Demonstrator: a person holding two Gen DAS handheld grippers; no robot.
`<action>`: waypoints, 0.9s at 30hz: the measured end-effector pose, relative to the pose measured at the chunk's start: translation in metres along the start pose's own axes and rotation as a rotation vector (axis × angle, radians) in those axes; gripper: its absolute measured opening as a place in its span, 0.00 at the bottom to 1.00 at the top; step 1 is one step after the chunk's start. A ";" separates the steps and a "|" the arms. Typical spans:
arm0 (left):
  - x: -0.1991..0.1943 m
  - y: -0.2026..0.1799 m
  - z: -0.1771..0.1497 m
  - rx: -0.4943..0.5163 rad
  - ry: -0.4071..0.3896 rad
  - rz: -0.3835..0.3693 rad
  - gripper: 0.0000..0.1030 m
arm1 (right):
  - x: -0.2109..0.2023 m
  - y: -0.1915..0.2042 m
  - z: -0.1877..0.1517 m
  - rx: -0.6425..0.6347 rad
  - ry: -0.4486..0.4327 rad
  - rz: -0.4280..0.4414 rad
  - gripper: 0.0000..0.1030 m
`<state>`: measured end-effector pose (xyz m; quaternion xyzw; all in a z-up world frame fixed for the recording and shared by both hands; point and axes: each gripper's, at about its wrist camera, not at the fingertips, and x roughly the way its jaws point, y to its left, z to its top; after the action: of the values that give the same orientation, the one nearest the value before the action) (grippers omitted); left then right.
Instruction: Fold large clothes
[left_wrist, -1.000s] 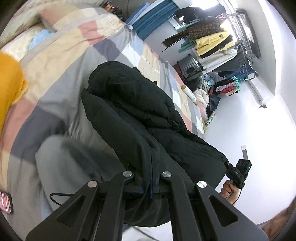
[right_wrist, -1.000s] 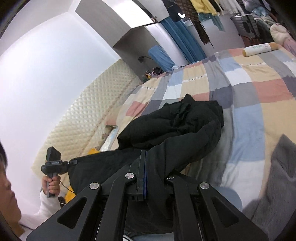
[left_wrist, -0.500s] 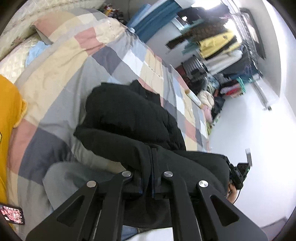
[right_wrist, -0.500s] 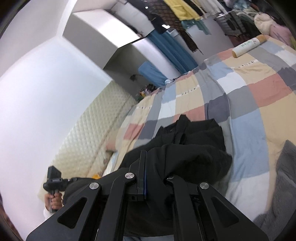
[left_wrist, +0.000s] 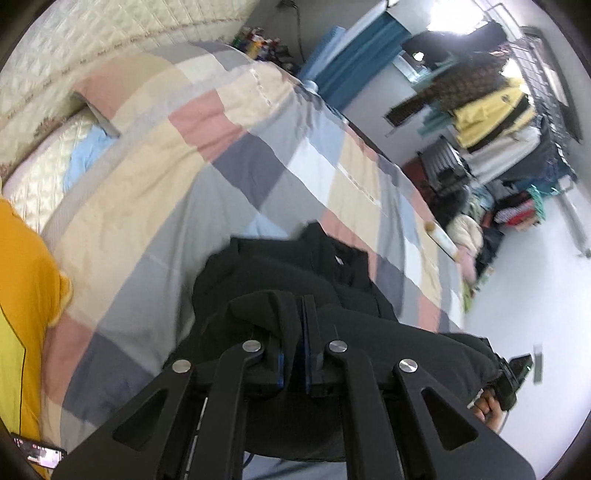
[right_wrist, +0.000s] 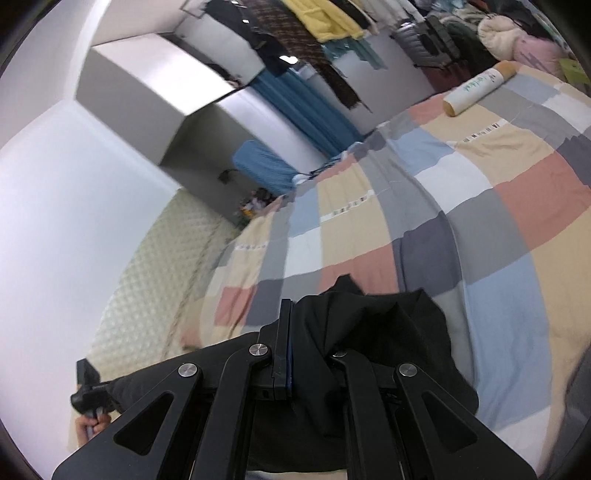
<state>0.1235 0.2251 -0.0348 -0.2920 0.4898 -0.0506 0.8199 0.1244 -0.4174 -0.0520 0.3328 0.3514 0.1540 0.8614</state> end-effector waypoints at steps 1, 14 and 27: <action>0.010 -0.004 0.009 -0.005 -0.015 0.020 0.07 | 0.013 -0.002 0.007 0.001 -0.002 -0.025 0.02; 0.168 -0.036 0.075 0.052 -0.081 0.367 0.08 | 0.175 -0.062 0.043 0.037 0.112 -0.333 0.02; 0.286 -0.009 0.089 0.084 0.072 0.495 0.09 | 0.273 -0.115 0.025 0.035 0.304 -0.420 0.02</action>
<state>0.3466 0.1498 -0.2203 -0.1269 0.5729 0.1212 0.8006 0.3386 -0.3767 -0.2548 0.2406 0.5407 0.0140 0.8060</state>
